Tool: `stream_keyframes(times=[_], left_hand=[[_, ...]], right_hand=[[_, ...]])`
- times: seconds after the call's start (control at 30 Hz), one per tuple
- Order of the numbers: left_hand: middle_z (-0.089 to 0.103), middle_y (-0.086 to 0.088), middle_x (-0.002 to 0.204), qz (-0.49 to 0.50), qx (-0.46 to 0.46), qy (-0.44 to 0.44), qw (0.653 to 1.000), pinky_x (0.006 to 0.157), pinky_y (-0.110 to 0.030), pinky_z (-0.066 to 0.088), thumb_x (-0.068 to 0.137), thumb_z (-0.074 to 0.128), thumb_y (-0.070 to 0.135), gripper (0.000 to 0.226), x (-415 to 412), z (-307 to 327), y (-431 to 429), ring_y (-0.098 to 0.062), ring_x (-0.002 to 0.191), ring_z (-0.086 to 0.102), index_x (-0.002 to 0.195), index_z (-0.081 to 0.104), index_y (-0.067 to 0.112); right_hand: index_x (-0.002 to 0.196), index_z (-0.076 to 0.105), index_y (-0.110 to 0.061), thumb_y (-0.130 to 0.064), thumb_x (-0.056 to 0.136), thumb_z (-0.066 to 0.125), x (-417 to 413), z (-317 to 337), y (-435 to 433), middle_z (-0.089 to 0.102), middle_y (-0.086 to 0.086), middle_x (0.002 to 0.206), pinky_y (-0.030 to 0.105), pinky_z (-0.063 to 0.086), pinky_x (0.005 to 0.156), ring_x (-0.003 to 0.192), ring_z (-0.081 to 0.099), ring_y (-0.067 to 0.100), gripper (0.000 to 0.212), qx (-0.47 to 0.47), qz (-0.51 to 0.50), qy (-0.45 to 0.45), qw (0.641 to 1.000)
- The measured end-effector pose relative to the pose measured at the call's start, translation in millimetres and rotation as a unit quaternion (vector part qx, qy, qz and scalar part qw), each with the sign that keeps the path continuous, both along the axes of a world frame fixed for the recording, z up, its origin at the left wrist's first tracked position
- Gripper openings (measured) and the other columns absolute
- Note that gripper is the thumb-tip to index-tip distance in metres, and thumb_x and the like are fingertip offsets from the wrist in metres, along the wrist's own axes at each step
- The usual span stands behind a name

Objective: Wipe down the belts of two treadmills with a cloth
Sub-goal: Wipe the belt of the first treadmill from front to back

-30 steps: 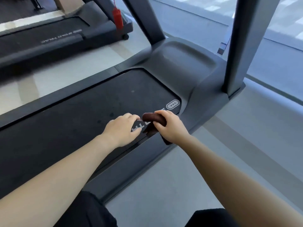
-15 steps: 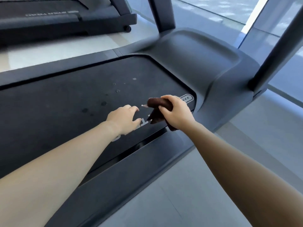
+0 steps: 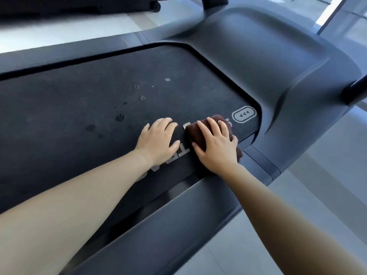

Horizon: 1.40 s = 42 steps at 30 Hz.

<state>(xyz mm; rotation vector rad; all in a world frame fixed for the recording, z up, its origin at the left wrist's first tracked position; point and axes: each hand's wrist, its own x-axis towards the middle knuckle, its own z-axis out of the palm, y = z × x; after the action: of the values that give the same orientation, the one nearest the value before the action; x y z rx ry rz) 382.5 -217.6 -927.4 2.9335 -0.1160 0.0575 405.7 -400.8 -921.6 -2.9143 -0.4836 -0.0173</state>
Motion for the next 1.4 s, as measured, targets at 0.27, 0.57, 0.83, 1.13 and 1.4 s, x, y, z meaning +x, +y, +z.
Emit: stream_keyframes(times=[0.27,0.57,0.83,1.13,1.4], left_hand=[[0.000,0.005,0.159,-0.038,0.009,0.063,0.997,0.116,-0.051,0.002,0.095,0.028,0.053,0.067,14,-18,17,-0.015,0.146,-0.003,0.151,0.008,0.023],[-0.001,0.003,0.160,-0.044,0.009,0.050,0.998,0.115,-0.050,0.000,0.094,0.024,0.053,0.067,13,-24,19,-0.016,0.146,-0.003,0.151,0.007,0.023],[0.000,0.004,0.159,-0.062,0.005,0.066,0.996,0.115,-0.052,0.000,0.094,0.028,0.051,0.066,19,-19,19,-0.016,0.146,-0.004,0.151,0.009,0.023],[-0.005,0.004,0.159,-0.042,0.016,0.070,0.997,0.115,-0.052,-0.002,0.093,0.019,0.054,0.063,52,-22,12,-0.016,0.146,-0.007,0.150,0.003,0.032],[-0.002,0.003,0.160,-0.038,0.037,0.068,0.996,0.115,-0.054,0.000,0.080,-0.003,0.061,0.076,56,-23,9,-0.017,0.146,-0.005,0.150,0.005,0.032]], right_hand=[[0.149,0.026,-0.037,-0.049,0.094,0.047,13,-6,22,0.016,-0.005,0.160,0.058,0.027,0.105,0.148,0.005,0.028,0.060,-0.006,-0.090,0.020,0.996],[0.151,0.019,-0.035,-0.048,0.096,0.043,0,-4,39,0.010,-0.003,0.160,0.056,0.030,0.103,0.146,0.007,0.031,0.061,-0.031,-0.157,0.048,0.986],[0.151,0.016,-0.032,-0.046,0.097,0.040,31,-2,38,0.006,-0.001,0.161,0.061,0.023,0.107,0.147,0.000,0.032,0.061,0.020,-0.191,0.065,0.979],[0.149,0.022,-0.037,-0.048,0.090,0.047,46,-2,12,0.012,-0.002,0.161,0.065,0.014,0.111,0.147,-0.003,0.028,0.065,-0.006,-0.067,0.059,0.996],[0.146,0.031,-0.033,-0.046,0.089,0.048,83,-4,15,0.020,-0.001,0.157,0.064,0.013,0.111,0.147,0.001,0.028,0.061,0.022,-0.080,0.056,0.995]])
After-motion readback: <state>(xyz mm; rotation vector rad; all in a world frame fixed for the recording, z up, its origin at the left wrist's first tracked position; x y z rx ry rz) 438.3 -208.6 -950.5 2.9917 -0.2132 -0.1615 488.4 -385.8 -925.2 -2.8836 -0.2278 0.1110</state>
